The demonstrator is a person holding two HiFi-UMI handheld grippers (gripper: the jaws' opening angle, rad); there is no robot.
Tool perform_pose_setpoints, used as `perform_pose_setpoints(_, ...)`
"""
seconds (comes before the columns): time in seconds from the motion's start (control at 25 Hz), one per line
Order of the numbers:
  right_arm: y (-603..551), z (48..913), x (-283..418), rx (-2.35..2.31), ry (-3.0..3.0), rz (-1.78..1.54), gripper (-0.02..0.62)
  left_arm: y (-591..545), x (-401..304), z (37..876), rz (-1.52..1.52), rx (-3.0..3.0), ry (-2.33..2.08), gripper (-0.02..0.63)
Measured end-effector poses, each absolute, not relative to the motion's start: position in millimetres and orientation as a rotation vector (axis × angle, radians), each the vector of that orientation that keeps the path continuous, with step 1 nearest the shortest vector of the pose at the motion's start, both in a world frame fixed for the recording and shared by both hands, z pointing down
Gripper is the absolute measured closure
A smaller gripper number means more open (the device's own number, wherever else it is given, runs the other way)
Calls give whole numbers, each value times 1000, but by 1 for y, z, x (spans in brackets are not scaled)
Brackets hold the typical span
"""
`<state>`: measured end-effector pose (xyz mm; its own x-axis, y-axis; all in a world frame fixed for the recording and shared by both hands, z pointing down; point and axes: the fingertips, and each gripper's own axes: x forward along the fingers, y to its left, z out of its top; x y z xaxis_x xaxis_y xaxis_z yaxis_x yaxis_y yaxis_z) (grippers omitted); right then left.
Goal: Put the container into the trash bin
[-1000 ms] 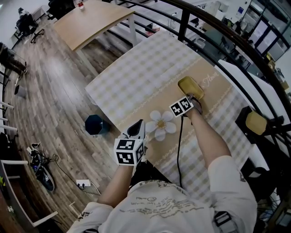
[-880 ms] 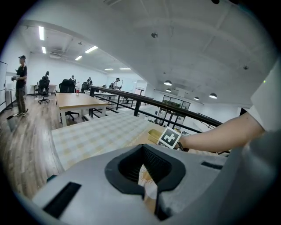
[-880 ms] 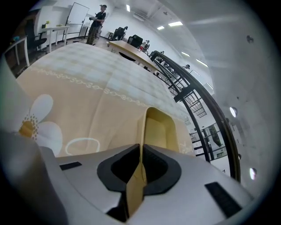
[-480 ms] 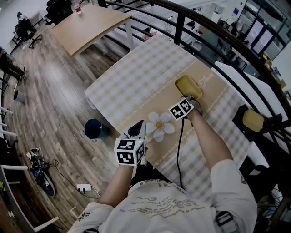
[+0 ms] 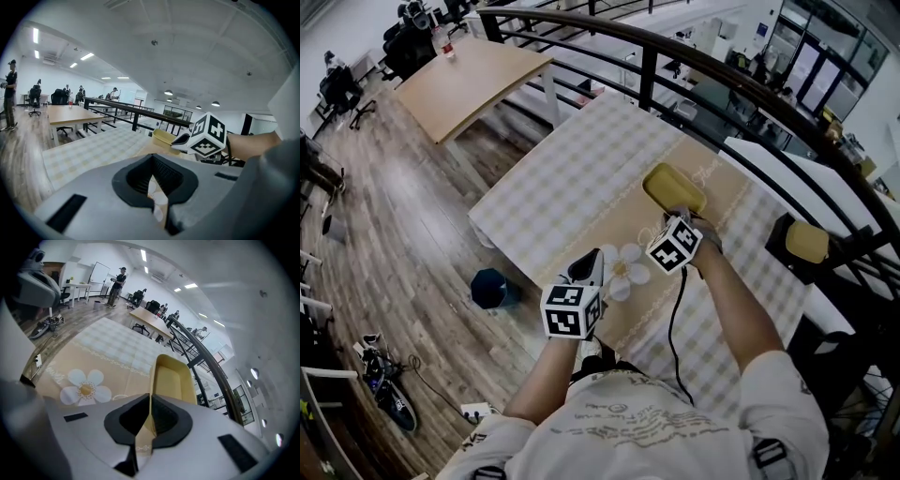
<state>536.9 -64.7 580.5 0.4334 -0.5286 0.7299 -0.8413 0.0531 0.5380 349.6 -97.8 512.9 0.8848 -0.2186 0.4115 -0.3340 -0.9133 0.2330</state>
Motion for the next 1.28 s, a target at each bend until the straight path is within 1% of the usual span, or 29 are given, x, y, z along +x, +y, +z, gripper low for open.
perform_pose_setpoints(0.2, -45, 549, 511, 1572, -1267, 351, 581, -90, 359, 502, 542, 2781, -363, 600)
perform_pose_setpoints(0.4, -40, 537, 499, 1547, -1288, 349, 581, -84, 356, 490, 518, 2793, -353, 600)
perform_pose_setpoints(0.56, -57, 529, 482, 1527, -1327, 304, 581, -89, 338, 487, 502, 2791, -414, 600)
perform_pose_setpoints(0.72, -91, 517, 448, 1472, -1403, 217, 581, -104, 297, 485, 482, 2771, -556, 600)
perform_pose_setpoints(0.84, -123, 505, 405, 1421, -1491, 146, 581, -121, 255, 484, 480, 2727, -690, 600)
perform_pose_setpoints(1.0, -168, 495, 326, 1324, -1632, 52, 581, -145, 192, 480, 446, 2664, -884, 600)
perform_pose_setpoints(1.28, -215, 505, 194, 1085, -1795, -65, 581, -174, 86, 482, 384, 2525, -1165, 600)
